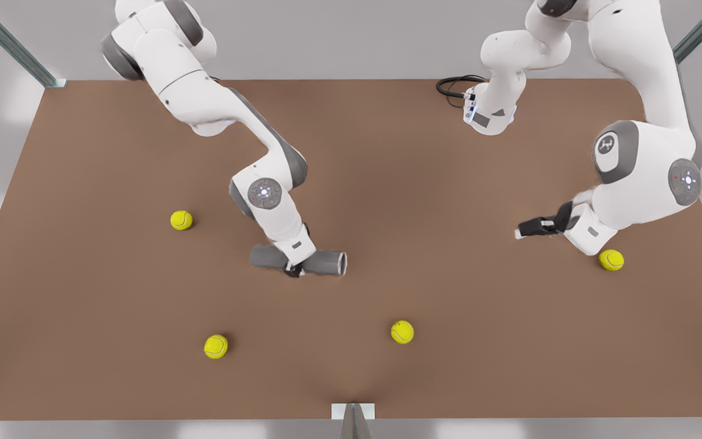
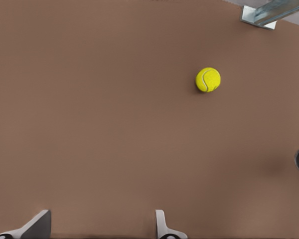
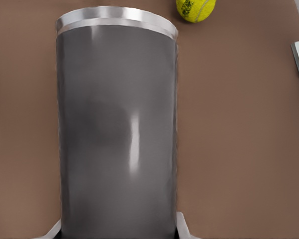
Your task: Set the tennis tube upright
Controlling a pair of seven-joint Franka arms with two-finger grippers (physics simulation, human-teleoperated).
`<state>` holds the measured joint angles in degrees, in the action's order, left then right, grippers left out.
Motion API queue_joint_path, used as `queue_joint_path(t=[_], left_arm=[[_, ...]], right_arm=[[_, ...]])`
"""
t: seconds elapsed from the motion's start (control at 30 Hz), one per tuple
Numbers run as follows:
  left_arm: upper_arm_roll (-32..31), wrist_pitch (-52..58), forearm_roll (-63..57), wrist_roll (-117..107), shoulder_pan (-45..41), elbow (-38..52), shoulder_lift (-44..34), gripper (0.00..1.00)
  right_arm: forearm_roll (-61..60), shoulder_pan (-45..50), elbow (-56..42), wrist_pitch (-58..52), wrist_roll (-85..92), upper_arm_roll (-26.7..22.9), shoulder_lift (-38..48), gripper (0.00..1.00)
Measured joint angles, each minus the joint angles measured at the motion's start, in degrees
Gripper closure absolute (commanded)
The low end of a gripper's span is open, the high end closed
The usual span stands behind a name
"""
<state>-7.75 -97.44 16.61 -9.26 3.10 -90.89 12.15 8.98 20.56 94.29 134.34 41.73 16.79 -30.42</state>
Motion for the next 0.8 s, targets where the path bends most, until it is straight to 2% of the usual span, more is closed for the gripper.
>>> queue_joint_path(t=[0.2, 0.4, 0.67, 0.7, 0.73, 0.8], left_arm=[[0.02, -1.10, 11.64, 0.07, -0.40, 0.10, 2.74, 0.00], [0.02, -1.60, 15.47, 2.41, 0.14, 1.06, 6.81, 0.00], [-0.30, -6.88, 21.19, 2.17, -1.26, 3.44, 12.73, 0.00], [-0.34, -6.41, 21.65, 1.82, -2.23, 2.53, 11.89, 0.00], [-0.56, -6.27, 22.01, 1.79, -2.26, -0.02, 10.07, 0.01], [-1.55, -6.72, 22.49, 1.78, -1.92, -4.22, 7.61, 0.01]], right_arm=[[-0.24, 5.98, -5.36, 1.70, -0.12, -0.70, -5.70, 0.23], [-0.39, 12.91, -9.18, 2.99, -0.01, -5.59, -9.70, 0.22], [-0.44, 16.90, -10.62, 4.96, 0.10, -8.46, -12.33, 0.21], [-0.43, 17.46, -10.62, 5.29, 0.04, -8.94, -12.59, 0.13], [-0.37, 17.58, -10.62, 5.31, -0.69, -9.04, -12.64, 0.00], [-0.31, 17.57, -10.53, 5.57, -1.26, -9.18, -12.61, 0.00]])
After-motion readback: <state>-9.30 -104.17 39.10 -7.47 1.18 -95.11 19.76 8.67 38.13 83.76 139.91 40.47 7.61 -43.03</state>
